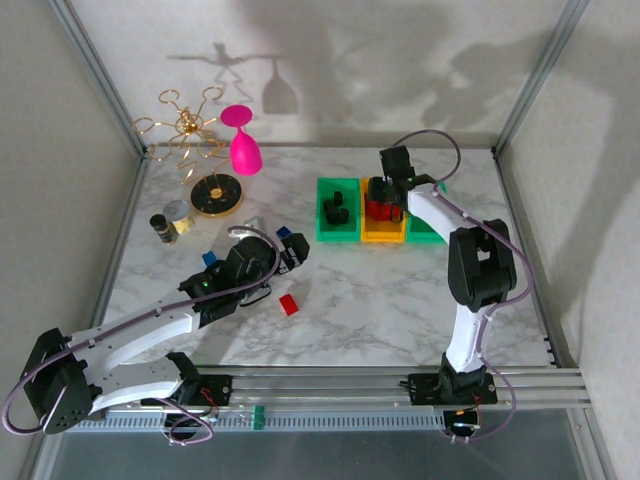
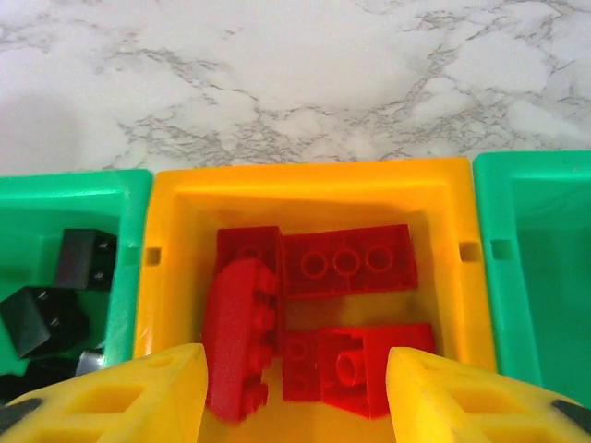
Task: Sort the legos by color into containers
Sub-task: Place the lego in the container, then pick up the lego from the bottom-center of the table.
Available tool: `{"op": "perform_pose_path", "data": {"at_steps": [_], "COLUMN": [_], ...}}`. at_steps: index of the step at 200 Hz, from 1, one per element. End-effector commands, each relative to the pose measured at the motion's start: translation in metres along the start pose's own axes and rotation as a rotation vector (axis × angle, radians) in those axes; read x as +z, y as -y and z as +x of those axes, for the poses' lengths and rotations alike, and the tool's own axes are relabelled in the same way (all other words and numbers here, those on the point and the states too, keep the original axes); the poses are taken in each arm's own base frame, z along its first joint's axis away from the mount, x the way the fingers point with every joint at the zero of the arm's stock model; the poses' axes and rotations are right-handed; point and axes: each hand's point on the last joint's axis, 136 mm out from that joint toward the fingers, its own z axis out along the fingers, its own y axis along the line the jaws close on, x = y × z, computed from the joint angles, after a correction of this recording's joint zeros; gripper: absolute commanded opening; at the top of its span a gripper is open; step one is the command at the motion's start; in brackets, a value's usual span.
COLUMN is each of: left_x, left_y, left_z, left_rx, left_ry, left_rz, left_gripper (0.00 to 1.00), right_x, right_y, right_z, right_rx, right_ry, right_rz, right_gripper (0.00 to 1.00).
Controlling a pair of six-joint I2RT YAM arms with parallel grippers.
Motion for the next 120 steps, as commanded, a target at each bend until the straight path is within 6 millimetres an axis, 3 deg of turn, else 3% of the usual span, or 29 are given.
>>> {"op": "perform_pose_path", "data": {"at_steps": [1, 26, 62, 120], "left_x": [-0.016, -0.027, -0.040, -0.058], "left_y": [0.014, 0.005, -0.016, -0.049], "left_z": [-0.013, -0.014, -0.009, 0.001], "left_rx": [0.001, -0.003, 0.002, -0.016], "left_ry": [0.024, 0.030, 0.016, 0.005], "left_rz": [0.043, 0.035, -0.020, -0.085], "left_gripper": [1.00, 1.00, 1.00, 1.00], "right_x": [-0.036, -0.063, -0.086, -0.108], "right_y": [-0.012, -0.023, -0.050, -0.118], "right_z": [0.010, 0.035, 0.090, 0.172], "right_rx": [0.006, 0.011, -0.010, -0.113], "right_ry": [0.004, -0.009, -0.067, -0.161], "right_rz": [-0.051, -0.082, -0.145, -0.243], "right_gripper": [0.56, 0.57, 0.63, 0.71]}}
